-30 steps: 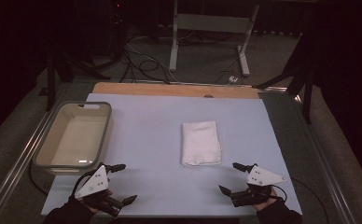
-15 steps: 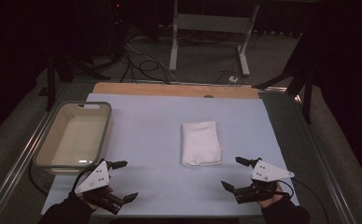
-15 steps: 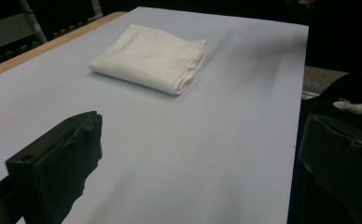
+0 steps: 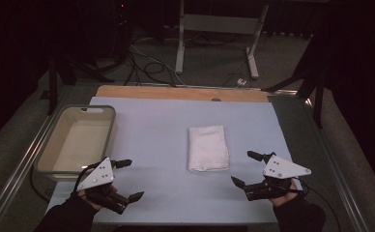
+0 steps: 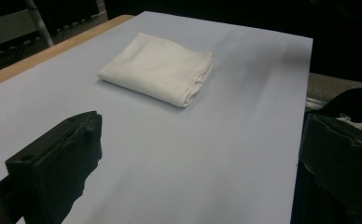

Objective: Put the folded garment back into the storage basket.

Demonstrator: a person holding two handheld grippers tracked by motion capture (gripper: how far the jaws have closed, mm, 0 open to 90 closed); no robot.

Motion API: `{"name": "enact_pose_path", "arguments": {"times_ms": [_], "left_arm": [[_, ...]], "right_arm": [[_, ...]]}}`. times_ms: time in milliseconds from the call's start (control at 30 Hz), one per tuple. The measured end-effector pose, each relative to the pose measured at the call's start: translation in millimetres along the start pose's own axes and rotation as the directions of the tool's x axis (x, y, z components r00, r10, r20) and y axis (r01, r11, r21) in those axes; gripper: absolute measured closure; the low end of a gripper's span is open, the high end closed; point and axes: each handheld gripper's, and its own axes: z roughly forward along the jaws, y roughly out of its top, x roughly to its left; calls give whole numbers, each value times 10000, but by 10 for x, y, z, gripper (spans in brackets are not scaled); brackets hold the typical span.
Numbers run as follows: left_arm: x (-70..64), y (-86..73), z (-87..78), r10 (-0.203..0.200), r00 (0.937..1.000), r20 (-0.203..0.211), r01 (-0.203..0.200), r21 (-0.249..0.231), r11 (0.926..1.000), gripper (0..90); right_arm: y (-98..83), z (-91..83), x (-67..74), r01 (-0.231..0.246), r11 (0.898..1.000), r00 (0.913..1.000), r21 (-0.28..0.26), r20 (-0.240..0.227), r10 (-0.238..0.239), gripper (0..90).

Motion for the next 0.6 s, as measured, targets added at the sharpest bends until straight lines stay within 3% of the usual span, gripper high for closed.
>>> {"name": "enact_pose_path", "arguments": {"times_ms": [200, 600], "left_arm": [[55, 78, 55, -192, 9997, -125, 194, 162, 9997, 0], [100, 203, 213, -190, 9997, -177, 196, 342, 9992, 0]], "right_arm": [[55, 31, -44, -24, 10000, 9998, 20, 208, 24, 87], [121, 112, -101, 31, 10000, 9996, 66, 289, -33, 86]]}}
